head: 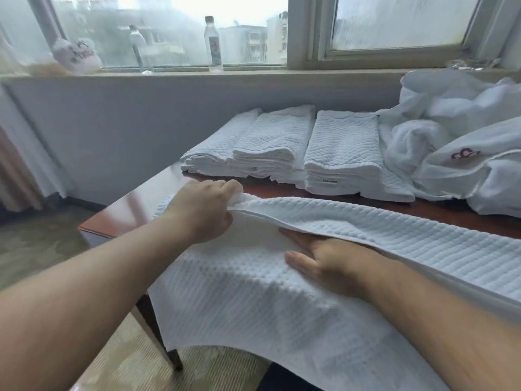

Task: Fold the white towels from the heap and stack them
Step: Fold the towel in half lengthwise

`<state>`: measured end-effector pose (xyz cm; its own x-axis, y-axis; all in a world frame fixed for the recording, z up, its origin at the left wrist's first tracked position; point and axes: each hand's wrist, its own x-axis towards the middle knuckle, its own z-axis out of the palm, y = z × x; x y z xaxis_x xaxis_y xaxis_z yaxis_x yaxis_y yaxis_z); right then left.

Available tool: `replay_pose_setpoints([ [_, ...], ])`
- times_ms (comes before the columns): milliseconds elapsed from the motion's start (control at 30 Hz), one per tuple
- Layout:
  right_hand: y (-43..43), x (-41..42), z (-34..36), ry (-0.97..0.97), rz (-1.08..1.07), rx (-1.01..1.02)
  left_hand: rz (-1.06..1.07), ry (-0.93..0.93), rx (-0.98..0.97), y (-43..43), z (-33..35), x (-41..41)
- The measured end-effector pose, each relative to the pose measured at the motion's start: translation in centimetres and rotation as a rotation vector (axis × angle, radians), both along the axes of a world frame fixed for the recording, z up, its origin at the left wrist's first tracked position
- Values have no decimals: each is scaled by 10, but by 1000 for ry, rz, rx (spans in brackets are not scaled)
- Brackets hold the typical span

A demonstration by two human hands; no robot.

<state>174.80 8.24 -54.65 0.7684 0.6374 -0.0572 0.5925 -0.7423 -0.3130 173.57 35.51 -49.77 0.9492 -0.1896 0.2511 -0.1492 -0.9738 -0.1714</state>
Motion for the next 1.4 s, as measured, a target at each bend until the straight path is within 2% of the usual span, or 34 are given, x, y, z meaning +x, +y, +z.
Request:
replay_pose_setpoints([
  [67,2,-8,5,-118,29,56,-34,22,-284,6,1,-12],
  [100,2,-12,7,-257,95,100,-68,21,-352,6,2,-18],
  [200,-2,-24,8,-831,304,234,-146,1,-362,3,4,-37],
  [267,-4,-28,7,-1019,261,256,-117,21,-281,-3,7,-44],
  [367,-2,-26,7,-952,-12,215,-64,226,-208,-7,11,-44],
  [433,0,-25,4,-899,-13,142,-8,360,-452,-6,15,-43],
  [500,1,-25,3,-815,38,130,91,309,-662,0,13,-39],
  [600,3,-25,10,-616,33,66,377,135,-412,11,1,-34],
  [700,16,-21,18,-520,57,-6,679,186,-413,18,-7,-31],
  [800,33,-23,16,-503,105,44,773,230,-461,30,-12,-21],
  [900,40,-25,8,-541,72,127,826,285,-419,39,-12,-17],
  [1000,41,-24,6,-630,76,181,809,327,-343,48,-12,-18],
  [1067,40,-24,5,-709,75,283,756,291,-336,52,-13,-19],
  [1100,40,-24,3,-735,68,350,710,247,-382,54,-15,-17],
  [1167,38,-24,2,-774,91,454,630,120,-601,54,-18,-14],
  [1267,38,-26,4,-836,187,474,616,-55,-1149,55,-22,-10],
  [1333,37,-29,7,-840,223,435,595,-51,-1438,57,-24,-10],
  [1400,37,-32,9,-783,228,373,539,27,-1569,62,-26,-11],
])
